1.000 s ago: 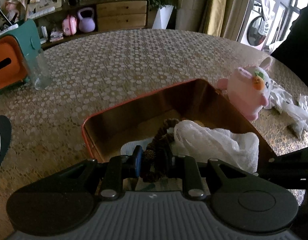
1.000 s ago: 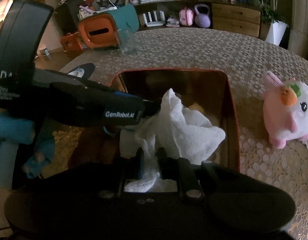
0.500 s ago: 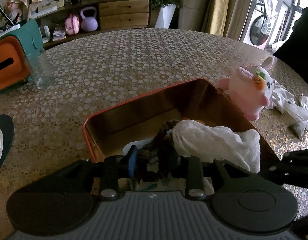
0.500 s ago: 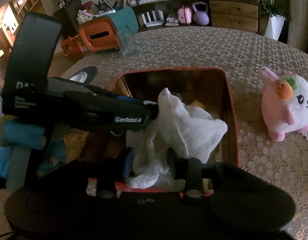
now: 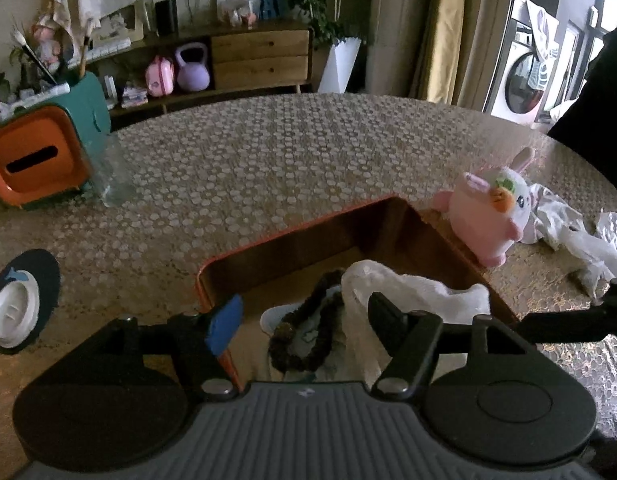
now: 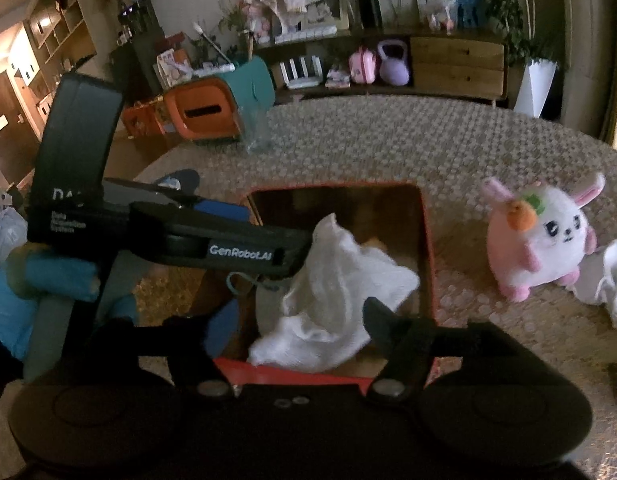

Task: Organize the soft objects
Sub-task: 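Withdraw both open tools from the red box toward the remaining items, then reach the left tool to the small mesh pouch while the right tool reaches the cotton-swab bag, then grasp the small mesh pouch with the left tool while the right tool grasps the cotton-swab bag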

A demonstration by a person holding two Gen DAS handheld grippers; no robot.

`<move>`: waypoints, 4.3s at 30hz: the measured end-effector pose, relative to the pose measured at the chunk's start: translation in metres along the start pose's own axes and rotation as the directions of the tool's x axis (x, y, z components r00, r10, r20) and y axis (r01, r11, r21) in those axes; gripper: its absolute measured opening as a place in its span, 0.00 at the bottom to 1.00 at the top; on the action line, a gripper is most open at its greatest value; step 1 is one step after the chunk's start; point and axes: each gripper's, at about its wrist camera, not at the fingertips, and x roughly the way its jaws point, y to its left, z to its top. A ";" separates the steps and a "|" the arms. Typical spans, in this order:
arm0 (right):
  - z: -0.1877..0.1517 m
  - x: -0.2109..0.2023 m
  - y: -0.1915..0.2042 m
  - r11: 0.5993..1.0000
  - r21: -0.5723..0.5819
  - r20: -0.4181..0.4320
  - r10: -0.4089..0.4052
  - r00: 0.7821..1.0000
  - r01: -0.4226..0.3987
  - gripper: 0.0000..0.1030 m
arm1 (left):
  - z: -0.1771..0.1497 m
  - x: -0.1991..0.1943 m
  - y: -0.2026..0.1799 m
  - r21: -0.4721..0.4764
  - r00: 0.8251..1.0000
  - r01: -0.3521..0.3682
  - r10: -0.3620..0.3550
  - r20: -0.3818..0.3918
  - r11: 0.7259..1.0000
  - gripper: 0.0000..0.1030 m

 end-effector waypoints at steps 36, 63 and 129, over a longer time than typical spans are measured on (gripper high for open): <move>-0.061 -0.177 -0.072 0.983 0.092 0.244 -0.180 0.953 0.162 0.97 | 0.003 -0.100 -0.151 0.094 0.920 0.323 -0.335 0.201 0.942 0.97; -0.127 -0.218 -0.223 0.878 0.258 0.240 -0.462 0.854 0.403 1.00 | -0.002 -0.015 -0.282 0.192 0.919 0.341 -0.369 0.139 0.920 1.00; -0.141 -0.158 -0.261 0.803 0.106 0.077 -0.595 0.800 0.587 0.36 | -0.033 0.056 -0.276 0.237 0.949 0.305 -0.316 0.007 0.922 0.10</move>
